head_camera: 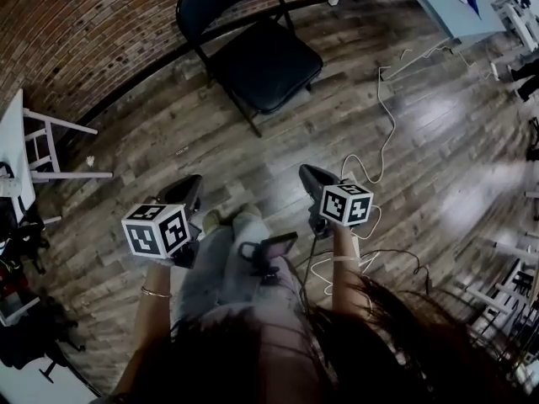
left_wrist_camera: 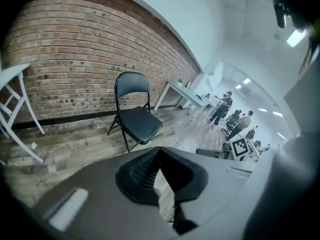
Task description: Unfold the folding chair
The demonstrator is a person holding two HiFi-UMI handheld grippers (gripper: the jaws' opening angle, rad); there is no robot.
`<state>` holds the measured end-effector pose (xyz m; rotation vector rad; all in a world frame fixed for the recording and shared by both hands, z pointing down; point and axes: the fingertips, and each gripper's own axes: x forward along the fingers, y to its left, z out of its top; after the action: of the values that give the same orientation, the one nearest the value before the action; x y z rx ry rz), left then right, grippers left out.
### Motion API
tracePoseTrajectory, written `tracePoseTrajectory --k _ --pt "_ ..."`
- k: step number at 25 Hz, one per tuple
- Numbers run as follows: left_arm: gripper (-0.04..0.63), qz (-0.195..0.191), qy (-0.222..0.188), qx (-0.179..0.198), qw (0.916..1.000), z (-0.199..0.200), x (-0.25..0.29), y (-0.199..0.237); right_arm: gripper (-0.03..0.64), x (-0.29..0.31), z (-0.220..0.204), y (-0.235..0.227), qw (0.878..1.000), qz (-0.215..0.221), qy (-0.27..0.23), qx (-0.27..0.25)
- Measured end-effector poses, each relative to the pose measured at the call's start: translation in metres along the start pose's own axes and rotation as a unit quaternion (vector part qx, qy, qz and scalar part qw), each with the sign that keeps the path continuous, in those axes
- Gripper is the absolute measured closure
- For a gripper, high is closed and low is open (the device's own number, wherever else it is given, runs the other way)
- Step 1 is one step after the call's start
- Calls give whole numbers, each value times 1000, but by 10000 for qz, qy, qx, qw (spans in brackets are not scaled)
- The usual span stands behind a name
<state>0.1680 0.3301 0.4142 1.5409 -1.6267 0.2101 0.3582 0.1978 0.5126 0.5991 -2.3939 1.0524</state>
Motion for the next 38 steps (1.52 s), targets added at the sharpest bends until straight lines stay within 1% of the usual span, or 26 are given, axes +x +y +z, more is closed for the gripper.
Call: tracePoseTrajectory --k 2,6,9,12,16,19,23,31,35,38 --pt "595 -4 9 123 9999 0 -5 -8 614 -9 3 6 9998 -65 -169 -30" --pt "595 -140 -14 393 9991 3 -22 -20 615 -24 9 29 9987 -190 -424 -197" --pt "595 -273 11 557 9981 1 -35 -21 615 -34 12 49 9971 -278 -638 -294" --pt "595 -316 108 639 9974 -5 -47 -15 615 -42 13 74 9953 -315 -841 -365" --pt "595 -488 113 646 9967 -7 -67 -5 615 -49 12 109 9925 -380 -1044 -515" --pt "595 -542 -4 665 9963 -2 -83 3 615 -56 8 130 9908 -427 -1156 -567" --pt "595 -579 -245 578 9963 10 -103 14 615 -65 3 150 9884 -534 -1263 -655" --pt "595 -647 -473 516 9954 25 -129 30 617 -84 9 185 9827 -739 -1512 -778" --pt "595 -630 -633 520 9946 33 -139 31 620 -90 11 194 9812 -878 -1459 -912" --pt "595 -602 -734 487 9943 38 -146 31 620 -92 12 195 9811 -984 -1410 -893"
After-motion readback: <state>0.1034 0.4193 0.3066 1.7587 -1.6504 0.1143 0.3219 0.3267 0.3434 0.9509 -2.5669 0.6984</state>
